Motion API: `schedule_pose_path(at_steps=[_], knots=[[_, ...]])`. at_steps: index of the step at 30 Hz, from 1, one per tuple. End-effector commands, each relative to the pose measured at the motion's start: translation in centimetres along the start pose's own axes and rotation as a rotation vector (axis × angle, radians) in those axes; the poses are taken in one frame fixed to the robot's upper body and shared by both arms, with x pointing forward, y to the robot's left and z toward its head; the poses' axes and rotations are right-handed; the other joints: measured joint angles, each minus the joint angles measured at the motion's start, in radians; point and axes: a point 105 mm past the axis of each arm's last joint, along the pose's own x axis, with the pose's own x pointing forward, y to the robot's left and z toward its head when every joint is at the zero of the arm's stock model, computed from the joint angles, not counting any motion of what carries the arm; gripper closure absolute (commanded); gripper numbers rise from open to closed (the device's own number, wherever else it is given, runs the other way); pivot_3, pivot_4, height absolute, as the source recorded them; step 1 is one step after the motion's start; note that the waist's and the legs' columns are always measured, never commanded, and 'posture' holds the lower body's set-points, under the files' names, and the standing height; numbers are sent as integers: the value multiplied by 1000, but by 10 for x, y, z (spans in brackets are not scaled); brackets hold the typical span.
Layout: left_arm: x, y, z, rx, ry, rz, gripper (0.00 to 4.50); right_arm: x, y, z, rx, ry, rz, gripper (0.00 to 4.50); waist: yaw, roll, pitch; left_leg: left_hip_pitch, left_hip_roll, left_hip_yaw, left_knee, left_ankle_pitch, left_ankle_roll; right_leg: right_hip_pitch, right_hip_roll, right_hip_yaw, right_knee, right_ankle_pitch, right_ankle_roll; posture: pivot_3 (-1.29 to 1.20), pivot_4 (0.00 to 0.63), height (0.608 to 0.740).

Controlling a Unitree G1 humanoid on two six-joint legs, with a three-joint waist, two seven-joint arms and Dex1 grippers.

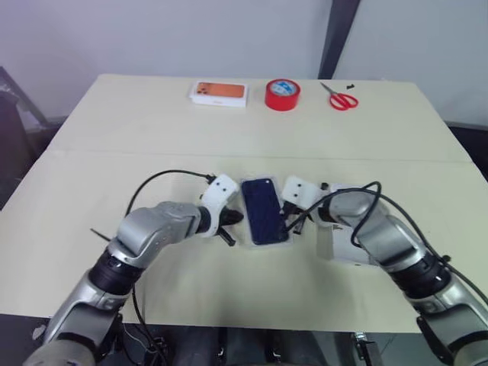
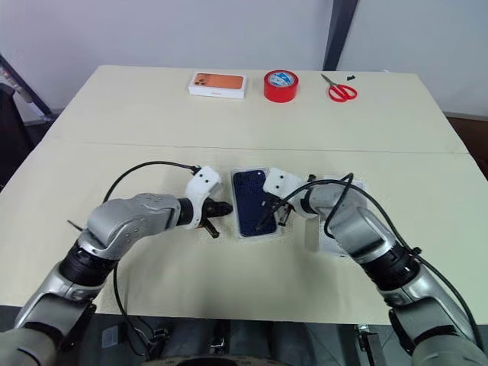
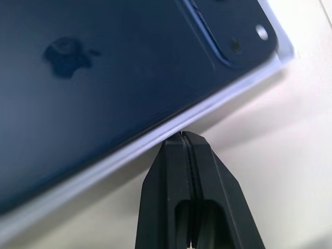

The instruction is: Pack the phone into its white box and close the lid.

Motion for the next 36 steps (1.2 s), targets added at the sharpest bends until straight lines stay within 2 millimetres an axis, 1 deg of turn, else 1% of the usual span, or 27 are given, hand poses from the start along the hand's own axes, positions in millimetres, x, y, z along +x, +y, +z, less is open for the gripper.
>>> schedule_pose_path(at_steps=[1, 4, 8, 13, 20, 25, 27, 28, 29, 31, 32, 34, 36], knots=[[16, -33, 14, 38, -6, -160, 4467, -20, 11, 6, -48, -42, 48, 4500, 3, 0, 0, 0, -1, -1, 0, 0, 0, 0, -1, 0, 0, 0, 0, 0, 150, 725], [25, -48, 19, 54, 11, -234, 4467, -35, 13, -7, -41, 2, 50, 4500, -2, 0, 0, 0, -2, -1, 1, -3, 5, 1, -1, 0, -1, 0, 0, 0, 150, 725], [36, -56, 26, 59, 12, -270, 4467, -49, 16, -21, -23, 52, 51, 4500, -1, 0, 0, 0, -2, -1, 2, -4, 7, 1, -1, 0, -1, 0, 0, 0, 150, 725], [42, -65, 28, 68, 18, -307, 4467, -57, 19, -35, 3, 100, 42, 4500, -2, 0, 0, 0, -2, -1, 2, -4, 7, 1, -1, 0, -1, 0, 1, 0, 150, 725], [45, -62, 30, 53, 18, -302, 4467, -59, 19, -40, 21, 113, 33, 4500, -1, 0, 0, 0, -2, -1, 2, -4, 7, 2, -1, 0, -1, 0, 1, 0, 150, 725], [39, -58, 30, 50, 10, -296, 4467, -68, 8, -40, 32, 122, 15, 4500, -1, 0, 0, 0, -2, -1, 3, -4, 7, 1, -1, 0, -1, 0, 1, 0, 150, 725], [34, -50, 31, 42, 0, -275, 4500, -77, 4, -38, 69, 115, 24, 3952, -2, 0, 0, 0, -2, -1, 3, -4, 7, 1, -1, 0, -1, 0, 1, 0, 150, 725], [30, -45, 31, 33, -9, -259, 4500, -83, 2, -35, 87, 106, 31, 3607, -2, 0, 0, 0, -2, -1, 3, -4, 7, 1, -1, 0, -1, 0, 1, 0, 150, 725], [24, -37, 33, 26, -26, -236, 4500, -92, -2, -31, 109, 91, 32, 3200, -2, 1, 1, 0, -2, -1, 2, -4, 7, 1, -1, 0, -1, 0, 1, 0, 150, 725], [12, -26, 35, 25, -66, -208, 4500, -104, -6, -25, 153, 63, 25, 2124, -6, 1, 1, 0, -2, -1, 2, -4, 7, 1, -1, 0, -1, 0, 1, 0, 150, 725], [5, -23, 39, 31, -113, -202, 4500, -109, -8, -25, 208, 58, 18, 1685, -8, 1, 1, 0, -1, -1, 2, -4, 7, 1, -1, 0, 0, 0, 1, 0, 150, 725], [-12, -17, 47, 87, -246, -191, 4500, -113, -8, -27, 330, 55, 13, 1685, -11, 1, 1, 1, 0, -1, 2, -4, 7, 1, 0, 0, 0, 0, 1, 0, 150, 725], [-23, -16, 48, 133, -337, -195, 4500, -113, -8, -33, 428, 75, -1, 1685, -7, 1, 1, 1, 0, -1, 1, -4, 7, 1, -1, 0, 0, 0, 1, 0, 150, 725]])
